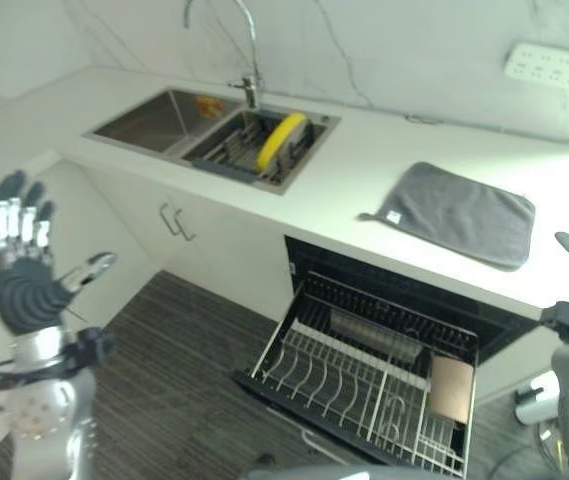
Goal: Place the dishes in the dishwasher.
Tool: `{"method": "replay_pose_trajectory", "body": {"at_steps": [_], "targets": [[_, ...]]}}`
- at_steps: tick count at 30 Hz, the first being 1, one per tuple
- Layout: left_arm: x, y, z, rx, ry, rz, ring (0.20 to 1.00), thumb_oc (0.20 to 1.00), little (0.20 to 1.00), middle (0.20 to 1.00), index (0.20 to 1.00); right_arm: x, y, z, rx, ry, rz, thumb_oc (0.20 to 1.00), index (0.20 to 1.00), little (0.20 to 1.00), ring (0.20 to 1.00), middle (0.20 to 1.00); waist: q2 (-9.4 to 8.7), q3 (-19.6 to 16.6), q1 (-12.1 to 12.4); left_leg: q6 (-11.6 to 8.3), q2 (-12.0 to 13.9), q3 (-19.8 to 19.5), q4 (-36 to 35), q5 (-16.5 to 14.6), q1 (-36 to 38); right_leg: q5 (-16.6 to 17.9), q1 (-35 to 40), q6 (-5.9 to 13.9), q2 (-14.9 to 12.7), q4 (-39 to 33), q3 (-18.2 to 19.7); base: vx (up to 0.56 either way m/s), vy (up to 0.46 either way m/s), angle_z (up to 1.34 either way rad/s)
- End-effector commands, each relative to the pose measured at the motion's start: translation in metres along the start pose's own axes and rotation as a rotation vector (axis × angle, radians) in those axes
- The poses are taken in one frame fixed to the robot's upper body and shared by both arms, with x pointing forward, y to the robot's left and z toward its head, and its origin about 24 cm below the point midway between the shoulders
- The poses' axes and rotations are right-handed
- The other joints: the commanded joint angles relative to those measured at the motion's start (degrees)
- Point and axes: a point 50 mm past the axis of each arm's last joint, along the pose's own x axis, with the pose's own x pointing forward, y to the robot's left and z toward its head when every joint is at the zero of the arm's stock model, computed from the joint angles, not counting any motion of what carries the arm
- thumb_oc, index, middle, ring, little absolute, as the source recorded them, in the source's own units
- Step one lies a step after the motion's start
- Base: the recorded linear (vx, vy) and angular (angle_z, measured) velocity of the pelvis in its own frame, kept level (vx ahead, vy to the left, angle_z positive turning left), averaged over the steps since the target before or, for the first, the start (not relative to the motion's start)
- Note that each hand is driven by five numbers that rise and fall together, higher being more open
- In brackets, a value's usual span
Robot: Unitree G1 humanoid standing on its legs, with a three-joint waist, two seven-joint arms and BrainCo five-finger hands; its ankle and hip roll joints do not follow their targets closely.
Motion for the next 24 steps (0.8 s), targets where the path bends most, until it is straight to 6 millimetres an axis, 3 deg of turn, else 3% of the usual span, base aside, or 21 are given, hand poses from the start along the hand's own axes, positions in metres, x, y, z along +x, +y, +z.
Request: {"method": "replay_pose_trajectory", "body": {"at_steps": [1, 12, 19, 24], "targets": [[0.025, 0.002, 0.019, -0.04, -0.19, 0.033, 1.0, 1.0, 1.0, 1.0, 1.0, 0.01, -0.011, 0.012, -0.037, -0.095, -0.04, 1.0, 1.0, 1.0, 1.0, 1.0, -0.48, 1.81, -2.28, 0.55, 0.62, 2.95, -0.07, 1.74, -3.9, -3.36, -0.74, -3.72, 0.3, 0.11, 4.22, 0.0, -0.055, -0.23], [0.032, -0.008, 0.04, 0.019, -0.311, -0.068, 1.0, 1.0, 1.0, 1.0, 1.0, 0.016, -0.033, 0.019, -0.072, -0.092, -0.125, 1.0, 1.0, 1.0, 1.0, 1.0, -0.4, 0.89, -1.9, 0.32, 1.19, 2.63, -0.07, 1.43, -2.9, -3.91, 0.93, -2.93, -0.17, 0.1, 2.24, 0.02, -0.018, -0.06], [0.028, 0.009, 0.037, -0.046, -0.253, -0.027, 1.0, 1.0, 1.0, 1.0, 1.0, 0.007, -0.034, 0.021, -0.07, -0.102, -0.079, 1.0, 1.0, 1.0, 1.0, 1.0, -0.93, 0.46, -2.82, 0.45, 1.24, 3.1, -0.07, 1.04, -2.43, -3.69, 0.75, -2.75, -0.08, 0.1, 2.89, 0.05, -0.008, 0.06], [0.023, 0.01, 0.032, -0.031, -0.211, -0.035, 1.0, 1.0, 1.0, 1.0, 1.0, 0.007, -0.03, 0.021, -0.037, -0.096, -0.03, 1.0, 1.0, 1.0, 1.0, 1.0, -1.17, -0.01, -4.0, 0.73, 1.12, 4.4, -0.07, 0.14, -1.71, -3.14, -0.25, -2.59, -0.13, 0.1, 4.62, 0.03, -0.026, -0.08]]}}
